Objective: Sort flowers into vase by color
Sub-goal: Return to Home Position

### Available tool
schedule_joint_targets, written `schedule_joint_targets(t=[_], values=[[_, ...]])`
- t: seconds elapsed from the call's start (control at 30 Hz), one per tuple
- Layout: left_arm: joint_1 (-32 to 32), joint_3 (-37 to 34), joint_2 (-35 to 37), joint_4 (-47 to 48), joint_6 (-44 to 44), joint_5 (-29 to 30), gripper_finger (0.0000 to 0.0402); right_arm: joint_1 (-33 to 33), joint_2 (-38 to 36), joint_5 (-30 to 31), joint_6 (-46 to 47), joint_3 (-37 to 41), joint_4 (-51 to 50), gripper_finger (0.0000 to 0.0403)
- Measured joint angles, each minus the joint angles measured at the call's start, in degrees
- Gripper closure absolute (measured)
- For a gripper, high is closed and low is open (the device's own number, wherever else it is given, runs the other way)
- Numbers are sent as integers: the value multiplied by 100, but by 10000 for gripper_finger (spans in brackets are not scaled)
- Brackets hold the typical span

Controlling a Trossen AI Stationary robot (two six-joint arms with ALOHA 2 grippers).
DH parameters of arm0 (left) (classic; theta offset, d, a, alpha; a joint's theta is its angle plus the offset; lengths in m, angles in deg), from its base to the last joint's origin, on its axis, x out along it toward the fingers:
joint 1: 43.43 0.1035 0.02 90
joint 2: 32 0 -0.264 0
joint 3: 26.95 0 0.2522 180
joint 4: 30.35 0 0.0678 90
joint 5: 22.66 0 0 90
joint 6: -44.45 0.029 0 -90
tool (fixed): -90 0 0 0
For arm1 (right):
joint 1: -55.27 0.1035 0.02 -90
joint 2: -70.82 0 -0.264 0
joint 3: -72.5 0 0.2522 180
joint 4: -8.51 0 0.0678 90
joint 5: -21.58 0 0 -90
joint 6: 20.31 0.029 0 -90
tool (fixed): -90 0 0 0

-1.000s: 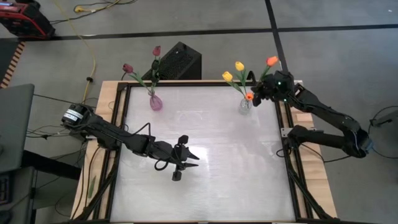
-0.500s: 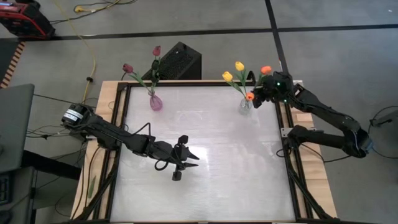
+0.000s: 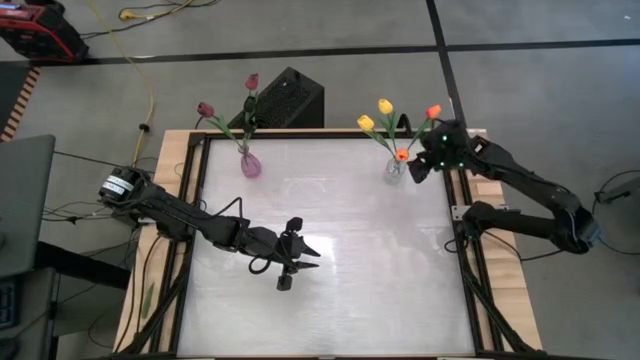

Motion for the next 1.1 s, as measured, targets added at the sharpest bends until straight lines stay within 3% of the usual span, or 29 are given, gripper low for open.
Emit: schedule_joint_targets(t=[0.13, 0.3, 0.6, 0.8, 1.1], values=[[0, 0, 0, 2, 83, 0, 292, 99, -59, -56, -23, -285, -259, 143], [0, 0, 68, 184, 108, 5, 292, 409, -42, -138, 241, -850, -1446, 143], [0, 2, 639, 689, 219, 216, 292, 1694, -39, -174, 1240, -1028, -3279, 143], [0, 2, 1008, 881, 350, 271, 292, 3119, -38, 376, 2080, -984, -2820, 147], [-96, 4, 1021, 1144, 545, 275, 292, 5494, -83, 1483, 2846, 155, -593, 193]])
